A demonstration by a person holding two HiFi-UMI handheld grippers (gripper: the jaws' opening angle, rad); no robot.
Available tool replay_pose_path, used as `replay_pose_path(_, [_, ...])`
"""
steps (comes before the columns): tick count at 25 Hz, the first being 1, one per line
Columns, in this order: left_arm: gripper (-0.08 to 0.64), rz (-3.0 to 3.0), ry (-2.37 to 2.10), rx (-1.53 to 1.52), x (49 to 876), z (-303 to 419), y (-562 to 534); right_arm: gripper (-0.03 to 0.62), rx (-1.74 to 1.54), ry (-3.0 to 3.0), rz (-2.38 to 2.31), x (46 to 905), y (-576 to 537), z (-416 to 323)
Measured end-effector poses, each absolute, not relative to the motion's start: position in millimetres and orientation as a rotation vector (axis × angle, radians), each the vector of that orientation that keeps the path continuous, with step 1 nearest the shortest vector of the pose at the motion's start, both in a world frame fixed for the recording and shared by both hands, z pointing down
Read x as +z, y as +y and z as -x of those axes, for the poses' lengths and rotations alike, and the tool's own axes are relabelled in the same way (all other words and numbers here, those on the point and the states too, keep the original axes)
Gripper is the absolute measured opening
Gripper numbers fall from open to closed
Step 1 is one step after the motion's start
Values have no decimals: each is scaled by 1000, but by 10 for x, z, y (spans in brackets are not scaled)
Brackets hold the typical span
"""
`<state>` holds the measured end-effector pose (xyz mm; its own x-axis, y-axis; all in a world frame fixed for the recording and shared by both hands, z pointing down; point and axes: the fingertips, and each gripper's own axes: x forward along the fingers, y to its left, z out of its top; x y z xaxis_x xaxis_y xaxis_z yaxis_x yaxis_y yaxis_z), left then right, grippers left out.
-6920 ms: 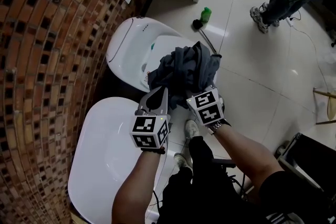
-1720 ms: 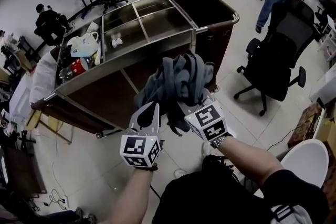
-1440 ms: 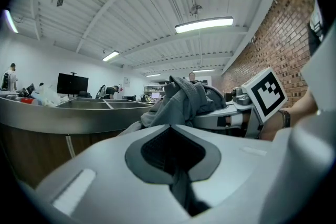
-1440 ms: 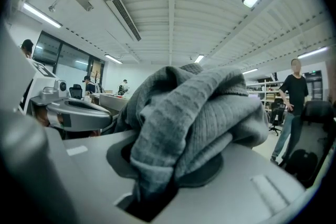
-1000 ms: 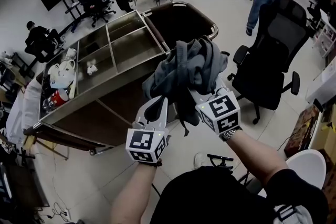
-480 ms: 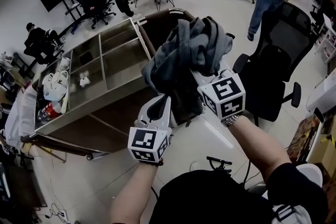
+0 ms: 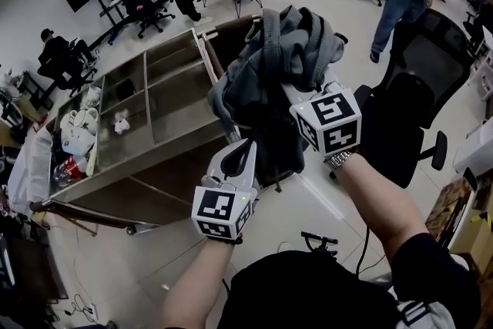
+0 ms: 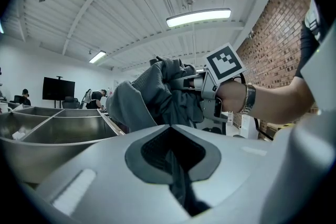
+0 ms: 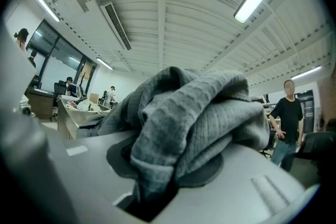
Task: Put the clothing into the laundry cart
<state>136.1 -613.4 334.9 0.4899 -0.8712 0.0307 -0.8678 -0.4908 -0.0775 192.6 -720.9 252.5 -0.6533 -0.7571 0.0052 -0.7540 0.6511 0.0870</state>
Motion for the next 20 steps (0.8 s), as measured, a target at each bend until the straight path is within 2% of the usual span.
replay_pose_path(11, [2, 2665, 1562, -137, 3452, -1368, -6430, 148, 64, -2687, -1261, 3091, -7917, -1812])
replay_pose_path(13, [2, 2662, 1567, -144, 3445, -1361, -6446, 169, 104, -2660, -1238, 3173, -7996, -1775])
replay_pose_path(16, [2, 2657, 1578, -145, 3461, -1307, -6466, 259, 190, -2644, -1174, 3335, -8063, -1683])
replay_pose_path(20, [2, 2657, 1585, -148, 3521, -1283, -6487, 313, 237, -2659, -1141, 3439, -8070, -1668])
